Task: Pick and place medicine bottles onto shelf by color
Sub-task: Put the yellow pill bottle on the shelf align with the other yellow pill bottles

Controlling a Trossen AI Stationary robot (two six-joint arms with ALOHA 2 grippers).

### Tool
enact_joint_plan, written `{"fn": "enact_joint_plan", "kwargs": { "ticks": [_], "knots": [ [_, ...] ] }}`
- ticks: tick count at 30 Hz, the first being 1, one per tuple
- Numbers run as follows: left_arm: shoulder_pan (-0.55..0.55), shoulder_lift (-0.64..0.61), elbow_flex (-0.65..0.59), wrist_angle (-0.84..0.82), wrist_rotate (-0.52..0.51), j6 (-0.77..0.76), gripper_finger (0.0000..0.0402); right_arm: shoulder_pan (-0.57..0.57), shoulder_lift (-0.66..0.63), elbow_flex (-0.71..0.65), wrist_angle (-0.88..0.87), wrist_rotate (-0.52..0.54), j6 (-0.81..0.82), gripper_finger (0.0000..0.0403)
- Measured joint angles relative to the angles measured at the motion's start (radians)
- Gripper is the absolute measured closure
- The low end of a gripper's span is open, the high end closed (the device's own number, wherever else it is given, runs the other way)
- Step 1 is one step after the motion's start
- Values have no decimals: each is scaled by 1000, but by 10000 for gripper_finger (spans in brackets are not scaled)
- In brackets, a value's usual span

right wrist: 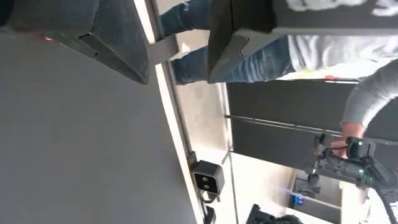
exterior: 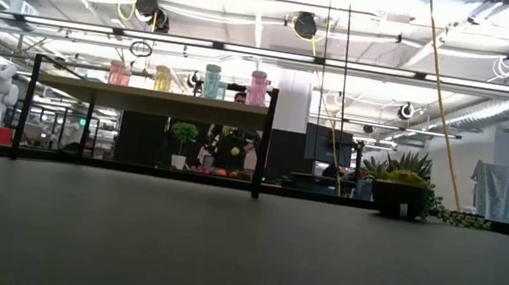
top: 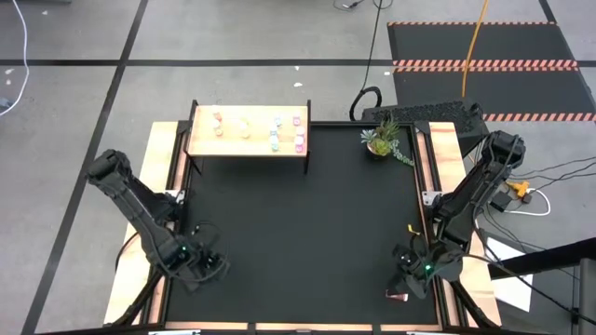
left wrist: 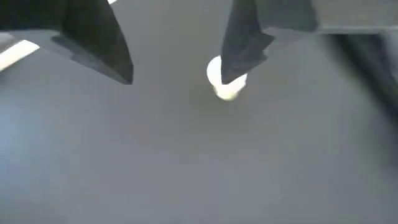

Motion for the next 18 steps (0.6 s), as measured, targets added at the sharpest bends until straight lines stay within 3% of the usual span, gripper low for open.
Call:
{"fn": "enact_joint_plan", "kwargs": {
  "ticks": [4,7,10,18],
  "knots": [
    [-62,0,-85,142,7,-59,124,-8,0,0,-23,0,-20,248],
    [-93,0,-124,142,52,-174,108,-9,0,0,-24,1,-42,248],
    [-87,1,-158,140,119,-185,107,-12,0,0,-38,-2,-48,248],
    [-44,0,-207,150,120,-171,135,-15,0,0,-52,-5,-48,248]
  ]
}}
